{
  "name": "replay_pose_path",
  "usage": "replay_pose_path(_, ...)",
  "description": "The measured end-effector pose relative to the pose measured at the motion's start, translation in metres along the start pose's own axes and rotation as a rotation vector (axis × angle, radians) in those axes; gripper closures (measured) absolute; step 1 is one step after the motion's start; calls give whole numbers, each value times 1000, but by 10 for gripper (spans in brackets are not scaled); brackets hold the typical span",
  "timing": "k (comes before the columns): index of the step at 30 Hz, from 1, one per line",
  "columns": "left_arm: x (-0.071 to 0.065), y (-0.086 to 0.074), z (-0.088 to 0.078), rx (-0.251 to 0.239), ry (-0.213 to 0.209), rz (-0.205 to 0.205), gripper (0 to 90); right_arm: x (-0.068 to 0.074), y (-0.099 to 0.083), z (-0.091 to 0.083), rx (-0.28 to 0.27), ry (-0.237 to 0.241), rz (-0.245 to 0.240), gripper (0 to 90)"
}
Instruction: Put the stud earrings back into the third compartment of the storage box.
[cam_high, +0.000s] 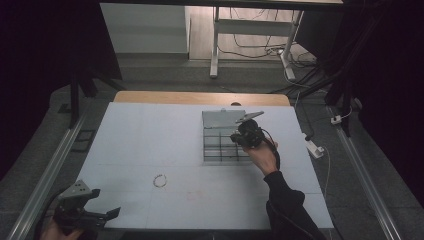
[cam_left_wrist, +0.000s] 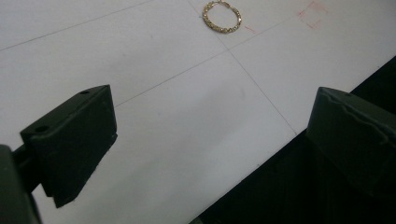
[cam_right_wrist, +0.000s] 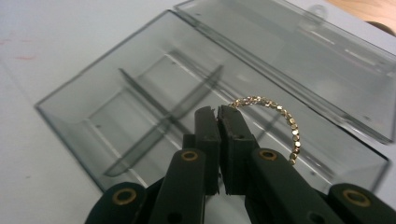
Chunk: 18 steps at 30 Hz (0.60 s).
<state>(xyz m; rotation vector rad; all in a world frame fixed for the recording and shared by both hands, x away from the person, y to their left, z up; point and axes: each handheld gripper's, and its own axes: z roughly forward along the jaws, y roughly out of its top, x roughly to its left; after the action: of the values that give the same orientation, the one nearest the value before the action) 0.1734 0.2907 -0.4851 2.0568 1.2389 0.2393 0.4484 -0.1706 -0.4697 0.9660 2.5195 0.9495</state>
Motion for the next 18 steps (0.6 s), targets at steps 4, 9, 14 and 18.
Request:
replay_pose_path(4,0,0,0,1,-2,1,17,-11,-4,-1,2,-26,24,871)
replay_pose_path(9,0,0,0,2,-3,-2,18,-21,-9,1,2,-49,49,871)
replay_pose_path(14,0,0,0,3,-3,0,19,-25,-12,6,16,-53,70,871)
replay_pose_path(18,0,0,0,3,-3,-2,19,-26,-14,10,15,-65,71,818)
